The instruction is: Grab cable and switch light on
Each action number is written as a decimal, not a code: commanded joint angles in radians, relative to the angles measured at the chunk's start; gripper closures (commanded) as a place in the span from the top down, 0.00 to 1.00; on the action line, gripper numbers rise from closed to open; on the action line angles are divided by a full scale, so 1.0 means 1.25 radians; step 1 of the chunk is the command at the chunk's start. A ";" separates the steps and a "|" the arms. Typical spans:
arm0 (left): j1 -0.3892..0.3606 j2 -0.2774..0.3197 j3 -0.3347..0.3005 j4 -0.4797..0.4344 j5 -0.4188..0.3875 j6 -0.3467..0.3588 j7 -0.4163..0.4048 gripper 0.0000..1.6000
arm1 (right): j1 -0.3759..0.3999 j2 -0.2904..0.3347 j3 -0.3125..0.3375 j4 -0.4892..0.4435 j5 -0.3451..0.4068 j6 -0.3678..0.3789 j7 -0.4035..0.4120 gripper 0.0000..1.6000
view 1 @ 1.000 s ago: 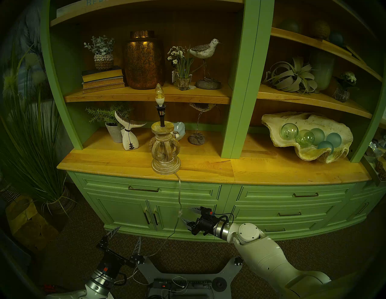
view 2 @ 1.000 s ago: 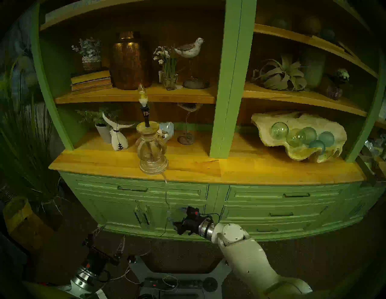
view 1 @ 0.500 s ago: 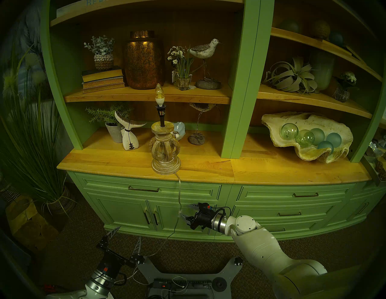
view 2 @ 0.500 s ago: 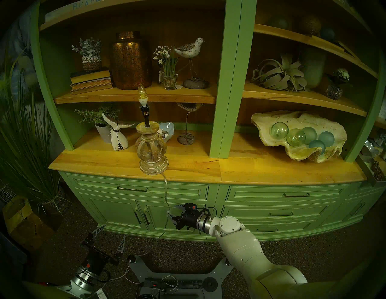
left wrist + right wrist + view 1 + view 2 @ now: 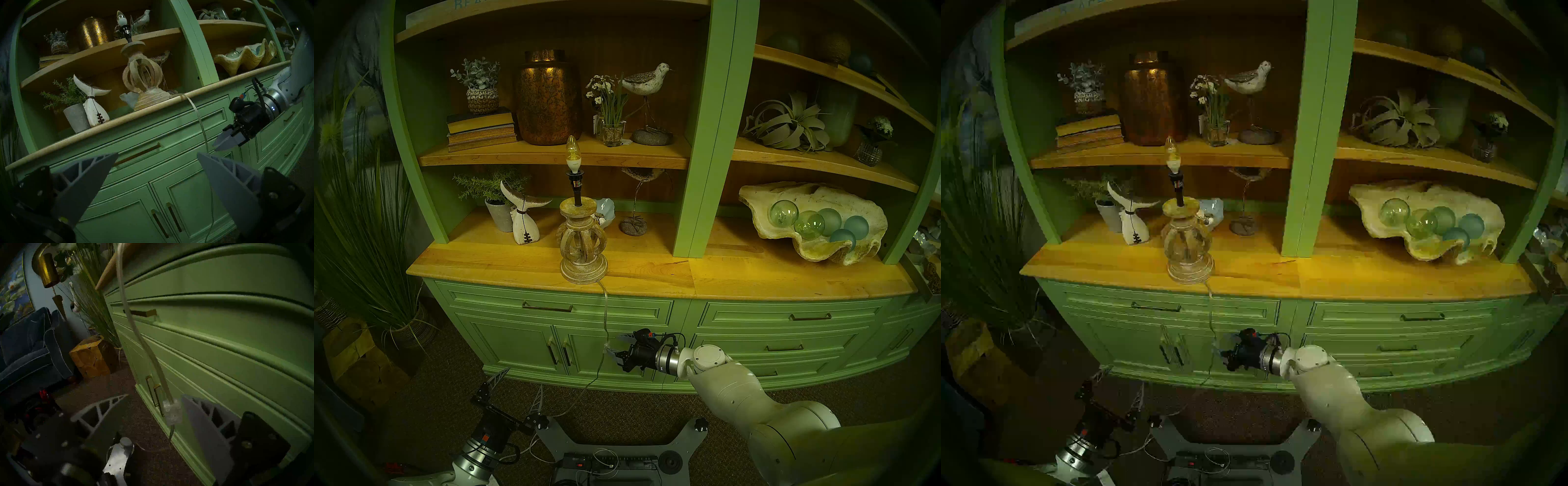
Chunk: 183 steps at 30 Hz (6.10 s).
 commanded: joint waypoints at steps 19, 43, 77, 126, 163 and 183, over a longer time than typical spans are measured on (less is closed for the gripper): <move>-0.003 0.000 0.000 -0.010 0.001 -0.003 0.002 1.00 | 0.116 -0.064 0.007 0.162 0.015 -0.144 0.057 1.00; -0.004 0.001 0.002 -0.010 0.001 -0.003 0.004 1.00 | 0.169 -0.098 -0.004 0.253 0.000 -0.150 0.043 1.00; -0.005 0.003 0.004 -0.011 0.001 -0.003 0.006 1.00 | 0.172 -0.103 0.033 0.264 0.043 -0.201 0.185 0.00; -0.006 0.005 0.008 -0.012 0.002 -0.002 0.010 1.00 | 0.044 -0.038 -0.061 -0.012 0.247 -0.279 0.299 0.00; -0.006 0.008 0.010 -0.014 0.002 -0.001 0.013 1.00 | -0.005 0.076 -0.253 -0.166 0.487 -0.194 0.413 1.00; -0.007 0.009 0.012 -0.014 0.002 -0.001 0.014 1.00 | -0.041 0.156 -0.318 -0.344 0.557 -0.190 0.391 0.62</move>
